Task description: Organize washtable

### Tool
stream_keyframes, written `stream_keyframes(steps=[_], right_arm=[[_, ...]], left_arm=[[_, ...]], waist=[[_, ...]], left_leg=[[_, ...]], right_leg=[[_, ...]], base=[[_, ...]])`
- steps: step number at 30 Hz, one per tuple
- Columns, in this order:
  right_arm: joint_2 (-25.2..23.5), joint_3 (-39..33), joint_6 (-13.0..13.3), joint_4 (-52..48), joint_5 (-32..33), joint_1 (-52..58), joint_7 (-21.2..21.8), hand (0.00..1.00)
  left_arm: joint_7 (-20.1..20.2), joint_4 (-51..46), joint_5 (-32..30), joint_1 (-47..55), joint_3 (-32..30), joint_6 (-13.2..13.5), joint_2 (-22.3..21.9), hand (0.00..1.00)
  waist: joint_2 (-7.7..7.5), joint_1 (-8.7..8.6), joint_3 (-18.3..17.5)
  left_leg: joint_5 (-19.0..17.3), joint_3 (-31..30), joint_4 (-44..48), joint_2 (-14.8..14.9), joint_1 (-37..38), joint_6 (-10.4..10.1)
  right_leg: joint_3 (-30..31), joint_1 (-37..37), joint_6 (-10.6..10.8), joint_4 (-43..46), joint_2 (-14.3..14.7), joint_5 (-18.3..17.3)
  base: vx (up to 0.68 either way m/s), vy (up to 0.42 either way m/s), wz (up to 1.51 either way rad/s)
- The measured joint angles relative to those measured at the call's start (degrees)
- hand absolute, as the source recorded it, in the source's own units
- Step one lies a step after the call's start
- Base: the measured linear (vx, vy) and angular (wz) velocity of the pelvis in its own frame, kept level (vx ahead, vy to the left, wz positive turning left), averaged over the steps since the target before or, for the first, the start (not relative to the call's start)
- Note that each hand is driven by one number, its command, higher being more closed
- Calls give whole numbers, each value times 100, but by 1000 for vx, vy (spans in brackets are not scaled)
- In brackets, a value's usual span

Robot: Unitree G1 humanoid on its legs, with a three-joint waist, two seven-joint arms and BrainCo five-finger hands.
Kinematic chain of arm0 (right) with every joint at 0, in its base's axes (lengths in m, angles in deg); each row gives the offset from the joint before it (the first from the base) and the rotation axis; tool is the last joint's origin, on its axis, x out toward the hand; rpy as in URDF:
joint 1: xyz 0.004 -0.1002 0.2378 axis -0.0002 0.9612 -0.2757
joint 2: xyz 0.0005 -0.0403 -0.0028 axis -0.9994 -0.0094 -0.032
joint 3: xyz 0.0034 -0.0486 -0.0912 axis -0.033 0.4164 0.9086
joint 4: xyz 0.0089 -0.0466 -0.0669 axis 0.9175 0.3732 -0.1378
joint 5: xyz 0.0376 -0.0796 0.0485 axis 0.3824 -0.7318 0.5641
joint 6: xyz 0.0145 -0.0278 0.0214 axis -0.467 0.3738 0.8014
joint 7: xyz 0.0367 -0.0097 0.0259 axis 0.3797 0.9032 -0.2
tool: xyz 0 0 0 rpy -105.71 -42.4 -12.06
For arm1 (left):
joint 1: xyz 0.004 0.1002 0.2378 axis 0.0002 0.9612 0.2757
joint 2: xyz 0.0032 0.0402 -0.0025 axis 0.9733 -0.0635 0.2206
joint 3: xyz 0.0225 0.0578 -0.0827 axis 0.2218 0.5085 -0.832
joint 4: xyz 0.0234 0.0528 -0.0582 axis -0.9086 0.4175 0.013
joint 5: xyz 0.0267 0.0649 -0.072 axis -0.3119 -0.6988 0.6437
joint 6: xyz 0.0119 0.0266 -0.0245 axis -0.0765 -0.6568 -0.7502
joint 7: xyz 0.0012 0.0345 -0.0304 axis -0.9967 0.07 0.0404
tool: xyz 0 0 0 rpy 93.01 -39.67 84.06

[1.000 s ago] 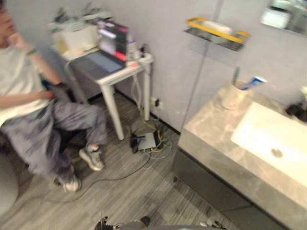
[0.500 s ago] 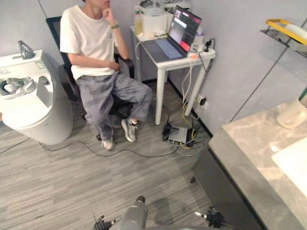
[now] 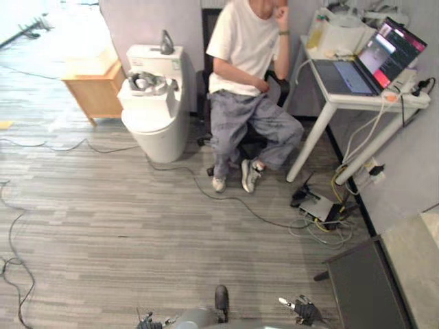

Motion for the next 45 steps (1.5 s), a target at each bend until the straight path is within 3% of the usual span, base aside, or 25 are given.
stream_keyframes(steps=[1, 3, 5, 7, 10, 11, 12, 13, 14, 15, 16, 19, 23, 26, 28, 30, 31, 33, 35, 36, 37, 38, 40, 41, 45], right_arm=[[-14, -34, -7, 5, -3, 13, 0, 0], [-68, -105, -13, 62, 1, 48, -3, 0], [-41, -103, -7, -39, -4, 20, -9, 0], [-54, -96, -5, -92, -4, 101, 3, 0], [-45, -99, -10, -171, -18, 107, -2, 0], [-109, -118, -19, -160, -24, 112, -2, 0], [-268, -122, -13, -138, -45, 135, -2, 0], [-110, -272, -1, -280, -111, 272, 71, 0], [-30, -353, 14, -243, -136, 223, 87, 0], [-22, -360, -108, -33, -215, 153, 47, 0], [-60, -371, -136, -6, -217, 171, 48, 0], [-110, -369, -141, -70, -214, 225, 5, 0], [-270, -284, -132, -92, -263, 259, 13, 0], [-296, -300, -155, 16, -273, 182, 14, 0], [-207, -327, -120, 72, -226, 116, 1, 0], [-72, -324, -123, 92, -223, 80, -1, 0], [-46, -344, -129, 83, -227, 75, 2, 0], [-110, -469, -103, 233, -227, 132, 39, 0], [74, -602, -147, 211, -208, 153, 128, 0], [150, -607, -189, 309, -216, 198, 125, 0], [109, -601, -196, 349, -217, 256, 124, 0], [-4, -592, -183, 408, -216, 276, 127, 0], [-34, -601, -178, 458, -215, 267, 127, 0], [51, -624, -152, 353, -204, 289, 199, 0], [76, -585, -155, 339, -205, 277, 238, 0]], left_arm=[[48, -3, -39, 34, -6, -2, 13, 0], [81, -10, -47, 113, -58, -8, 53, 0], [90, 19, -117, 326, -52, -52, -5, 0], [85, 3, -153, 293, -50, -57, -11, 0], [94, 6, -153, 282, -39, -65, -16, 0], [100, 15, -153, 273, -85, -66, -1, 0], [150, -6, -151, 202, -249, -55, 152, 0], [169, 3, -148, 204, -247, -62, 168, 0], [173, 29, -147, 155, -258, -107, 165, 0], [195, 77, -148, 99, -239, -111, 186, 0], [208, 129, -148, 35, -242, -100, 136, 0], [212, 218, -207, -105, -296, -116, 132, 0], [204, 181, -218, -207, -282, -119, 178, 0], [190, 115, -145, -231, -255, -138, 201, 0], [189, 126, -23, -247, -290, -177, 132, 0], [191, 127, 106, -174, -457, -177, 38, 0], [206, 126, 207, -142, -676, -178, -1, 0], [220, 123, 383, -259, -998, -174, 8, 0], [243, 111, 410, -143, -1195, -186, -169, 0], [331, 77, 403, -188, -1132, -150, -118, 0], [344, 113, 344, -206, -1143, -136, -38, 0], [336, 195, 310, -296, -1206, -202, 96, 0], [335, 211, 289, -78, -1209, -257, -1, 0], [338, 212, 260, 37, -1255, -270, -132, 0], [335, 184, 13, 113, -1100, -259, -114, 0]], waist=[[-63, -23, -25], [-173, 27, -28], [-38, -47, -35], [-26, -65, -114], [65, -101, -102], [-9, -111, -136], [-387, -174, -255], [68, 7, -260], [89, 64, -246], [-177, 62, -286], [-246, 7, -292], [-256, -21, -296], [-384, 4, -323], [-499, 54, -286], [-394, 17, -186], [-319, 19, -123], [-330, 9, -101], [-564, -2, -45], [-216, -26, 9], [-188, -169, 18], [-372, -269, -12], [-524, -371, 30], [-444, -184, 10], [-247, -217, -44], [-208, -140, -116]], left_leg=[[-28, -74, -37, -76, -2, -29], [-262, -49, 894, -163, -161, 325], [-467, -392, 1218, -267, -145, 467], [-439, -830, 1135, -435, -136, 433], [-513, -1199, 883, -465, -96, 265], [-683, -1219, 766, -501, -61, 5], [-1126, -1167, 2595, -720, -685, 660], [-1962, -1568, 4038, 26, -1098, 252], [-2279, -1816, 4205, -32, -1096, 167], [-2195, -2085, 4104, -338, -1007, 45], [-2084, -2236, 3961, -434, -942, 76], [-1520, -2954, 3127, -706, -513, -140], [-1427, -3055, 2684, -761, -531, -290], [-1318, -2426, 2135, -213, -753, -418], [-1051, -2117, 1836, 130, -879, -605], [-904, -2082, 1632, 204, -877, -519], [-907, -2043, 1265, 252, -805, -300], [-1029, -1037, 2454, 314, -1159, -192], [-830, -150, 3416, 727, -1236, 105], [-807, -523, 2466, 576, -926, 37], [-601, -761, 1878, 366, -757, -102], [-904, -423, 2412, 381, -821, -98], [-1458, 57, 2888, 766, -457, -424], [-1550, -39, 2337, 699, -204, -298], [-797, -573, 1262, 142, 241, 35]], right_leg=[[-92, -18, -13, -44, -100, -16], [-430, -17, -22, 270, -440, 12], [-509, -17, 51, 701, -560, -123], [257, -391, -246, 1418, -554, -132], [1352, -691, -154, 1740, -220, -129], [1608, -747, -149, 1642, -243, -107], [1883, -913, -41, 1587, -613, -87], [2186, -979, 356, 1520, -345, -198], [2452, -938, 452, 1395, -297, -263], [2899, -839, 411, 1267, -384, -283], [2929, -790, 410, 1254, -381, -284], [3088, -790, 414, 1392, -295, -285], [2470, -536, 436, 652, -350, -115], [1726, -361, 430, 371, -254, 167], [1264, -310, 302, 360, -126, 159], [1051, -264, 262, 380, -41, 149], [778, -187, 131, 319, -17, 211], [407, -143, 33, 258, -206, 242], [92, -122, -44, 750, 88, 191], [490, -363, -334, 734, 366, -202], [572, -364, -511, 153, 452, -32], [319, -113, -148, -82, 326, 304], [-4, -17, -173, 62, 233, 384], [-253, 28, -137, 75, 230, 397], [-619, 222, -112, -31, -49, 605]], base=[[-139, 68, 57], [41, 59, 40], [75, 18, 53], [8, 66, 80], [9, 54, 94], [25, 60, 99], [81, 57, 68], [107, 99, 61], [107, 164, 51], [77, 152, 82], [98, 84, 121], [13, -85, 142], [-107, -205, 150], [-96, -219, 140], [-132, -177, 113], [-110, -142, 80], [-82, -129, 104], [-77, -33, 113], [-72, -13, 134], [-130, -34, 183], [-131, -81, 248], [-28, -73, 148], [44, 18, 102], [32, 173, 112], [-49, 154, 94]])
